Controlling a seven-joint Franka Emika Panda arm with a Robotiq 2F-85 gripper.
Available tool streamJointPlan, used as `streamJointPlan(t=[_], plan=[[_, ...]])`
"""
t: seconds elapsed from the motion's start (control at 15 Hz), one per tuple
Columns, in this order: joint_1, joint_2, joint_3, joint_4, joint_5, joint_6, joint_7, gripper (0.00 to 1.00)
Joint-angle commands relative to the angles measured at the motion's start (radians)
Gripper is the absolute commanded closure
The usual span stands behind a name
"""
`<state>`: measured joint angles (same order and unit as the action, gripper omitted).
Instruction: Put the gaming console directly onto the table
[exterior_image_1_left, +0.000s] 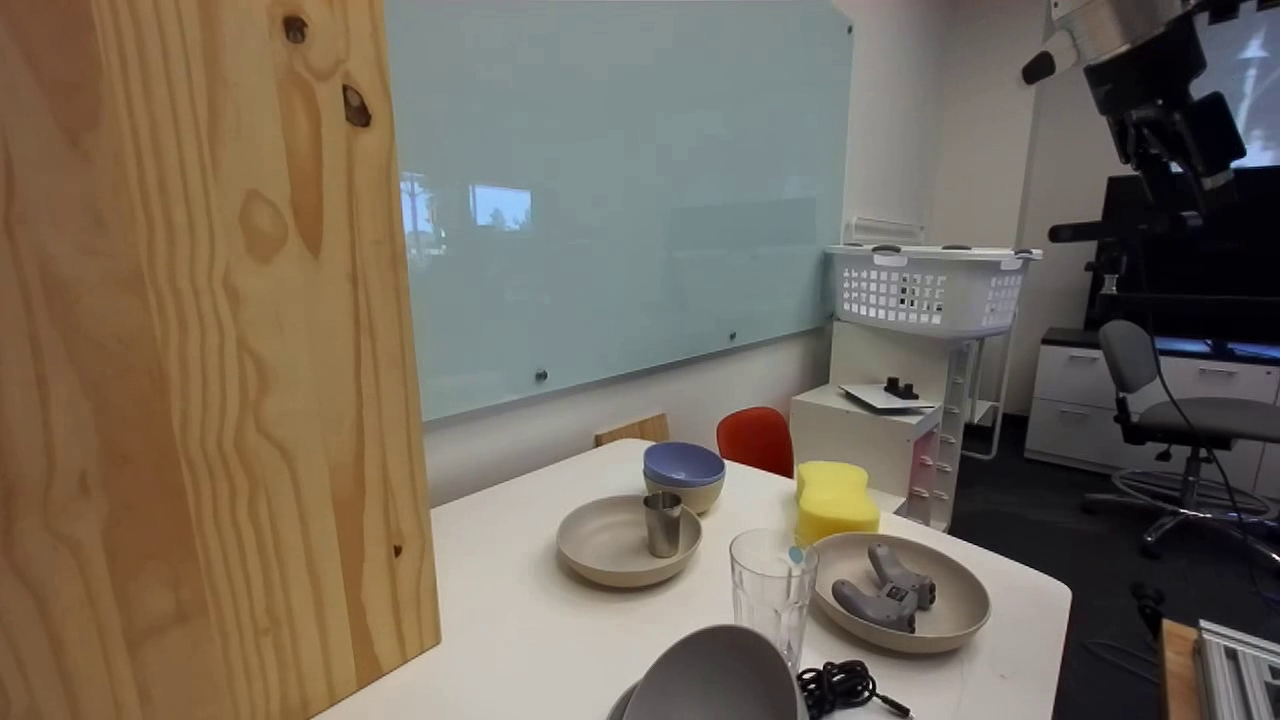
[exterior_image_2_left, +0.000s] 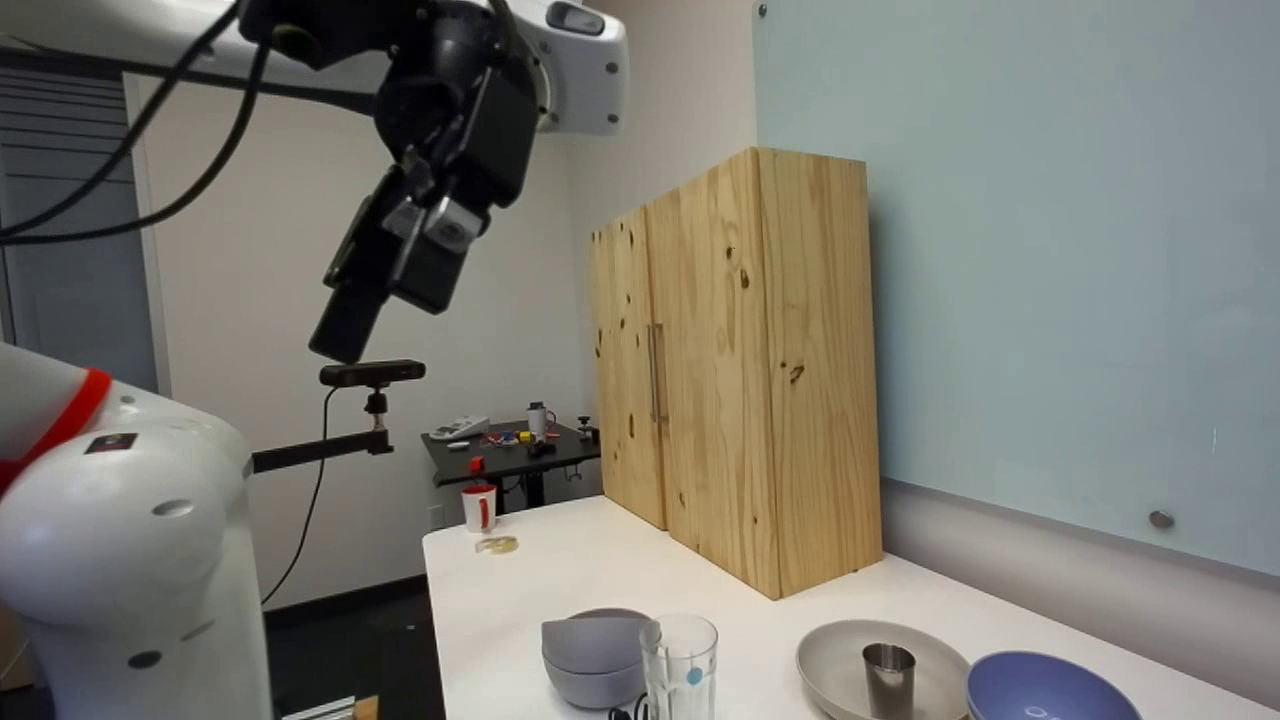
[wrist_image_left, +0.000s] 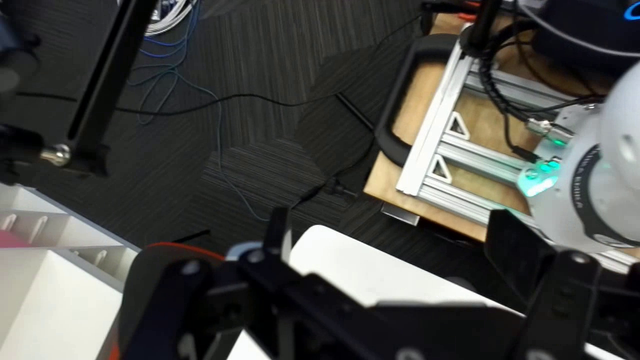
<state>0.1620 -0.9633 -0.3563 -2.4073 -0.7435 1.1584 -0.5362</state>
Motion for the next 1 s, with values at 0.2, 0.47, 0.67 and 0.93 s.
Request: streamJointPlan(t=[0.2,0.47,0.67,0.93], plan=[[-0.083,-0.139,-0.202,-0.212,-0.114,0.264,-0.056,0.0],[-0.121,-0.275,-0.112,-0.41,0.058,0.311,-0.041,0.0],[0.035,-0.249,-0.054,-0.363,0.131,0.235,-0.061,0.0],[0.037,-0.175,0.041,-0.356,0.244,0.305,-0.072,0.0]])
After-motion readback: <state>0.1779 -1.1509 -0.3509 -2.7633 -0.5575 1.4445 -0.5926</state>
